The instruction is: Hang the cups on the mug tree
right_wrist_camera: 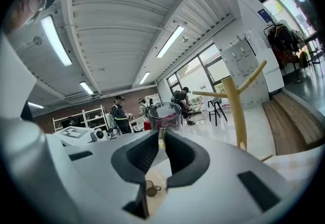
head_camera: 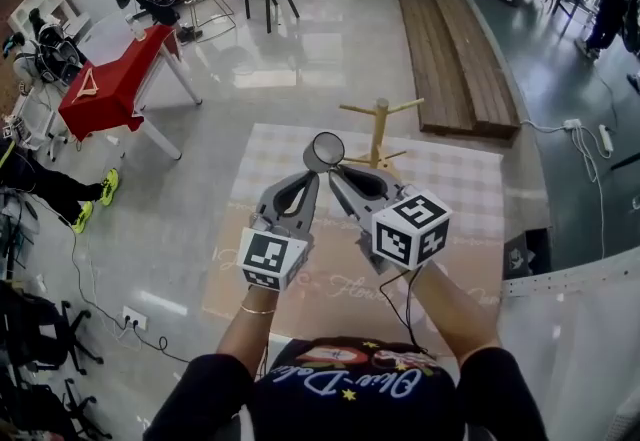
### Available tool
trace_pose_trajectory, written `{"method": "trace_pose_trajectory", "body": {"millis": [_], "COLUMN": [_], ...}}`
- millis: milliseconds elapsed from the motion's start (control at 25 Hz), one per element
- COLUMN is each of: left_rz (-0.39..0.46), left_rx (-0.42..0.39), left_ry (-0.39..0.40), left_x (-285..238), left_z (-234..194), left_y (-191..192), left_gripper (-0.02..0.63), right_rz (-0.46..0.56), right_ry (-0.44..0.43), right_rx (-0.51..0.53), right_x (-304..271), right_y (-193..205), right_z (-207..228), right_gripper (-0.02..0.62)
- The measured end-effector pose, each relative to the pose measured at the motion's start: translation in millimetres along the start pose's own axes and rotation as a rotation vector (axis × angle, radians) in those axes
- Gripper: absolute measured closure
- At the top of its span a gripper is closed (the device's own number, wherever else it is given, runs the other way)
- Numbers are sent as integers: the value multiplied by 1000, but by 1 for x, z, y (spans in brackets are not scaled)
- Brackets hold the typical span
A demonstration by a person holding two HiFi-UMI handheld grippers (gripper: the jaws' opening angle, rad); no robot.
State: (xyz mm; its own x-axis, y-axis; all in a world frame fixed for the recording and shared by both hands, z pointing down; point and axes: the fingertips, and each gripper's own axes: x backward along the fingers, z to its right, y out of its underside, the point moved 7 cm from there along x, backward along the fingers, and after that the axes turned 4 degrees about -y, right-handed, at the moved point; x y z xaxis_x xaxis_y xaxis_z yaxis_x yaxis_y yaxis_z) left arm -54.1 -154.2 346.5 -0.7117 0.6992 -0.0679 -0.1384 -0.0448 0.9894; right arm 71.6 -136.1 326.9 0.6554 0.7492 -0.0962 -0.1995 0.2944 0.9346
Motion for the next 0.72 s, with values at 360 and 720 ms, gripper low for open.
{"method": "trace_pose_trajectory", "body": {"millis": [360,720], "left_rz": [4,-13], "left_rx": [-7,-10], "left_ry": [-24,-26], "left_x": [-3,-14], "left_z": [-15,-13], "left_y": [-11,-6], "left_gripper": [598,598], "right_rz": [20,23], "right_ry": [-13,-5], "right_rx": [-25,-71], "right_x": [-15,-15], "right_y": [-9,-5], "right_z": [0,13], "right_gripper": [548,549]}}
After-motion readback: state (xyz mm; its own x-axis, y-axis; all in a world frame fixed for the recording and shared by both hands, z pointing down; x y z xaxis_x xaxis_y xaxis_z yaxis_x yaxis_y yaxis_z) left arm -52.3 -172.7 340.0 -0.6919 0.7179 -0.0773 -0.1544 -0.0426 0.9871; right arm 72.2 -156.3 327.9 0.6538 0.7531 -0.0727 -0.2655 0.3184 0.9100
